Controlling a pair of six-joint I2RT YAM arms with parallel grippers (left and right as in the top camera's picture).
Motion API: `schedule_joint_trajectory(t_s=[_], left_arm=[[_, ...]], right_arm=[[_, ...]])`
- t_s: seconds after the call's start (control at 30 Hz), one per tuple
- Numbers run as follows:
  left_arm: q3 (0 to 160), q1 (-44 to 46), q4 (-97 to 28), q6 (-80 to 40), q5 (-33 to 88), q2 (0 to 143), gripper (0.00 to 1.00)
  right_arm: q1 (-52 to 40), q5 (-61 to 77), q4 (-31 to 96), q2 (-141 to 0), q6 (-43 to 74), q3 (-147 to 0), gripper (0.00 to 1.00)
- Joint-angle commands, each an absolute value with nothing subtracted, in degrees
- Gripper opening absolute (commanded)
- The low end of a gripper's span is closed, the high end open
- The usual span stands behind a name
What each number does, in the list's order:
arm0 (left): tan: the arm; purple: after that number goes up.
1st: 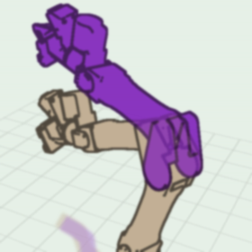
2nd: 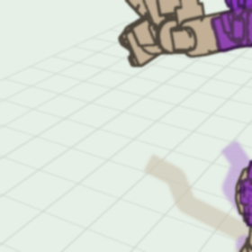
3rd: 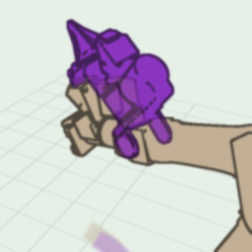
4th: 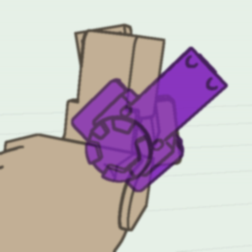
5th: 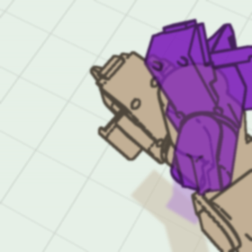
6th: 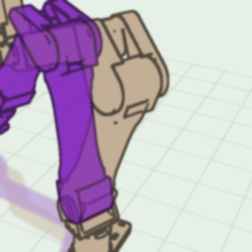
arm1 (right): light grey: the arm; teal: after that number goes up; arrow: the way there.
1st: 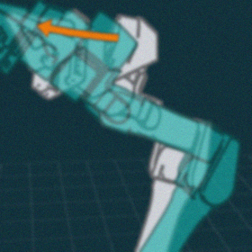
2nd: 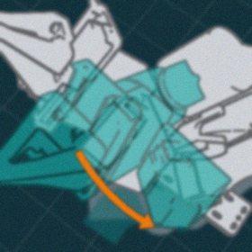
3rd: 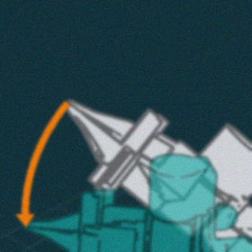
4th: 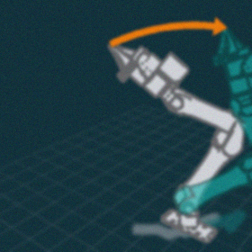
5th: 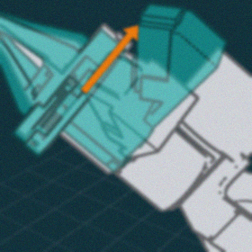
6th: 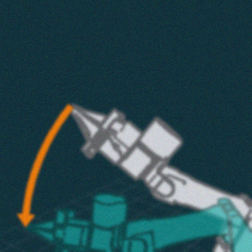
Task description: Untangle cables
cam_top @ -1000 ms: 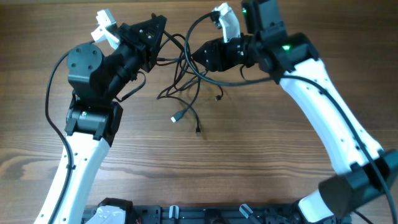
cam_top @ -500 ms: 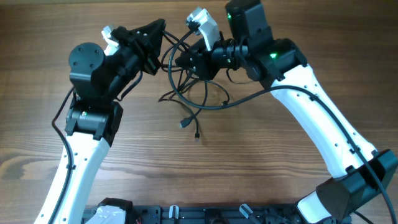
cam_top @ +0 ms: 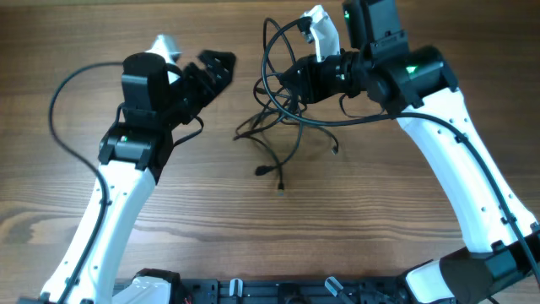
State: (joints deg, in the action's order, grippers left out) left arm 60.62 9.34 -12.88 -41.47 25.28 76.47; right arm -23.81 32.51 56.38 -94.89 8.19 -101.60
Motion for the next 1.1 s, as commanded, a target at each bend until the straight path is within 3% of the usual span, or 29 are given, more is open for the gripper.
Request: schedule_joint_trajectory(t_s=[0.0, 0.13, 0.3, 0.53, 0.67, 0.73, 0.83, 0.9, 1.0, 1.07], left_arm=[[61.0, 6.8, -11.7, -24.9, 42.2, 81.8, 0.98], [61.0, 6.0, -11.2, -16.3, 54.9, 85.6, 0.84], [61.0, 6.3, -3.9, -14.5, 66.2, 89.0, 0.82], [61.0, 10.7, 2.5, -16.1, 57.5, 94.1, 0.72], [61.0, 15.4, 5.7, -24.6, 36.1, 96.5, 0.67], [61.0, 16.8, 6.0, -27.6, 29.5, 96.5, 0.57], [61.0, 18.0, 5.8, -29.3, 24.0, 96.5, 0.31], [61.0, 18.0, 4.7, -34.7, 16.3, 96.5, 0.04], [61.0, 18.2, -1.5, -50.5, -0.9, 97.2, 0.04], [61.0, 17.4, -5.5, -50.8, -3.7, 97.5, 0.04]], right_arm=[[-23.8, 33.1, 61.1, -93.3, 3.4, -108.7, 0.04], [-23.8, 33.5, 63.6, -93.2, 2.9, -113.3, 0.04], [-23.8, 34.0, 64.6, -93.2, 3.0, -113.3, 0.04], [-23.8, 36.6, 64.4, -93.2, 1.4, -113.3, 0.04], [-23.8, 38.7, 65.0, -93.2, -0.1, -113.3, 0.04], [-23.8, 38.9, 65.2, -93.2, -0.1, -113.3, 0.04], [-23.7, 42.2, 64.9, -93.1, -1.1, -113.3, 0.04], [-23.7, 47.0, 62.8, -91.5, 1.2, -113.5, 0.04], [-21.4, 47.4, 57.3, -86.1, 7.6, -114.8, 0.04], [-16.9, 38.9, 54.7, -81.0, 12.7, -114.8, 0.04]])
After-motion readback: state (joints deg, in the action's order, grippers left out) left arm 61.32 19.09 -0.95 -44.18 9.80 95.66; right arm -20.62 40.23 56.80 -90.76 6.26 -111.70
